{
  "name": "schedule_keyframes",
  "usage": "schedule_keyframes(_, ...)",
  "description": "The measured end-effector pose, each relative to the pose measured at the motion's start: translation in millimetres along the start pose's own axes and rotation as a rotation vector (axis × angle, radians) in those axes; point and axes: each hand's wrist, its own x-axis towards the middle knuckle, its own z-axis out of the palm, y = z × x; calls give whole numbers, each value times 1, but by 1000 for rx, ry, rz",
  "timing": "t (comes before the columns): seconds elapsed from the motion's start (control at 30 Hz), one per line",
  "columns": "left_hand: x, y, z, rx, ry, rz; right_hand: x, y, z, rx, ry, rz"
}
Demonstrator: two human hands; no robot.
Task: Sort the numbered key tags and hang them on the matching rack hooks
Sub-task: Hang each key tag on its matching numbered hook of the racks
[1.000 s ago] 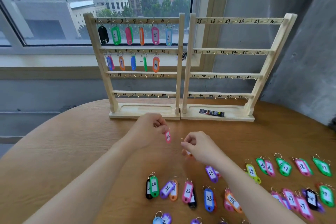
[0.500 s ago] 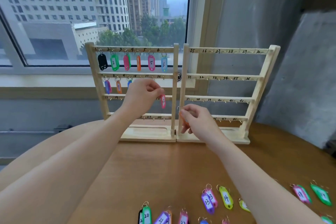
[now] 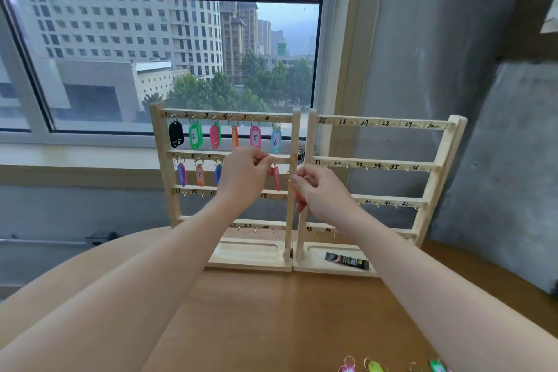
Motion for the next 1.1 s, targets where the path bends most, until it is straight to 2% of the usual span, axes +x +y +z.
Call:
schedule_keyframes(0.3, 9, -6, 13, 63, 39, -69, 20, 2, -3, 14, 20, -13)
schedule_keyframes(0.5, 6, -12, 16, 106, 59, -93, 30, -5, 1, 120, 17, 2)
schedule_keyframes(0.8, -6, -22, 12, 49, 23, -118, 39, -7, 17, 198, -9, 35)
schedule_keyframes(1.1, -31, -37, 8, 35, -13, -107, 52, 1, 29, 70, 70, 100)
